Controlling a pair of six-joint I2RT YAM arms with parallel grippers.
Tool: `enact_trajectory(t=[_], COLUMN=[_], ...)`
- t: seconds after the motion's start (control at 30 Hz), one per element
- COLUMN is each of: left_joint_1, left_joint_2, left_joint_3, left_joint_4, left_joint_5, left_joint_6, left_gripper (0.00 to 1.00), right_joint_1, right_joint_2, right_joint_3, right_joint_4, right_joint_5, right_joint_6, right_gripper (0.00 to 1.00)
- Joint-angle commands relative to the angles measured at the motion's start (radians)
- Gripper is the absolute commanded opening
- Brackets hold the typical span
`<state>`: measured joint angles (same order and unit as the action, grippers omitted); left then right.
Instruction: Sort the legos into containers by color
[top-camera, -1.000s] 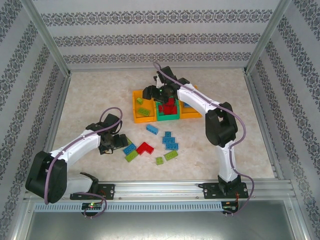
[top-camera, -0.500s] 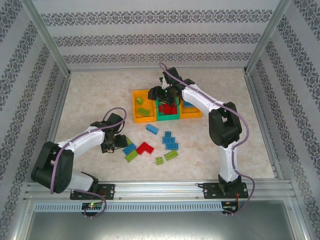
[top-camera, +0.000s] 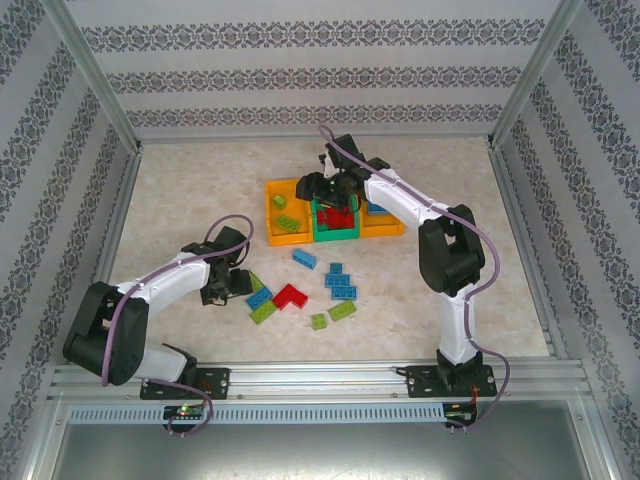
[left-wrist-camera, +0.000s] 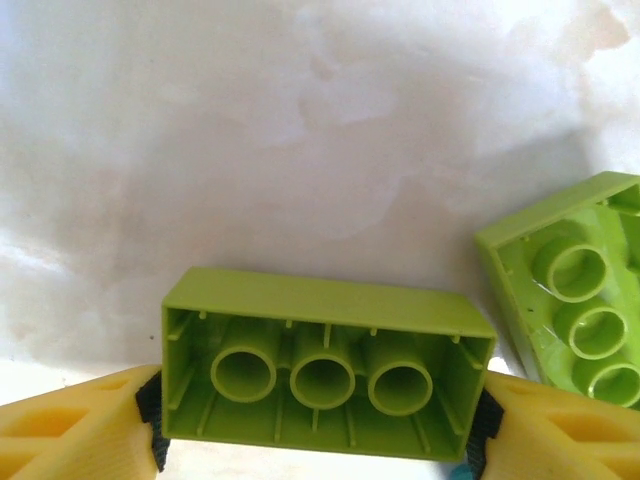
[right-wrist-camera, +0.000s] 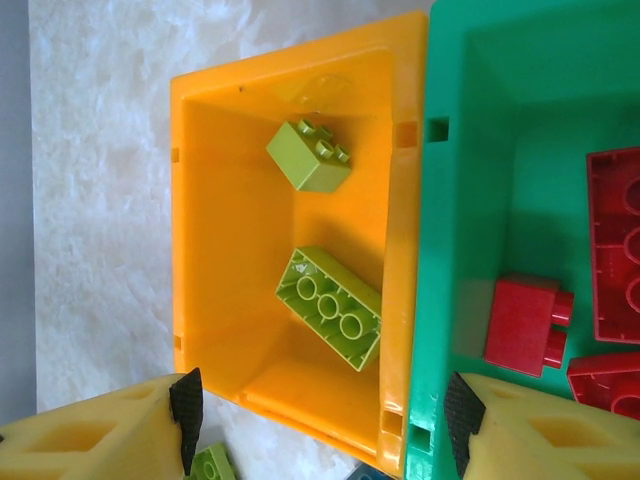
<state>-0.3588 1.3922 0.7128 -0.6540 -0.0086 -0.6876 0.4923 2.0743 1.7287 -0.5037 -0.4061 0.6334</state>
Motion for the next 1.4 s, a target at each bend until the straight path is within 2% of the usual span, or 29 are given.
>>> enact_trajectory(t=[0.0,0.2,0.4,0.5,0.77,0.93,1.17,1.37], left_joint_1=[0.003,0.002,0.004,0.004,0.003,0.003,0.003,0.004], left_joint_2=[0.002,0.022,0.046,0.063,0.034,-0.035,-0.101,0.036], left_joint_3=[0.024,0.034,0.045,0.055,0.044,0.086,0.248,0.451], left_joint_4=[-0.021,-0.023,-0.004,-0.003,-0.016,-0.095,-0.121,-0.015], left_joint_5=[-0.037,-0.051,-0.05,-0.047,-0.047,-0.087,-0.084,0.026], left_joint_6=[-0.002,0.009,0.04,0.049,0.037,0.029,0.044,0.079], left_gripper=[0.8,0.82,0.8,0.76,0.56,0.53,0.52,0.51], right_joint_1=[-0.012,-0.012,-0.012,-0.011,-0.014,-0.005,0.008,0.056], right_joint_2=[-0.035,-0.034,-0.031,-0.03,-0.038,-0.09,-0.248,-0.457], right_joint_3=[-0.013,-0.012,-0.012,-0.015,-0.017,-0.052,-0.245,-0.534], right_joint_4=[0.013,0.014,0.017,0.016,0.016,0.047,0.033,0.056], right_joint_5=[-0.011,-0.012,-0.014,-0.013,-0.012,-0.007,0.073,0.176], right_joint_6=[0.002,0.006,0.011,0.011,0.006,-0.049,-0.152,-0.227], right_gripper=[0.68,0.68,0.68,0.68,0.68,0.68,0.69,0.73])
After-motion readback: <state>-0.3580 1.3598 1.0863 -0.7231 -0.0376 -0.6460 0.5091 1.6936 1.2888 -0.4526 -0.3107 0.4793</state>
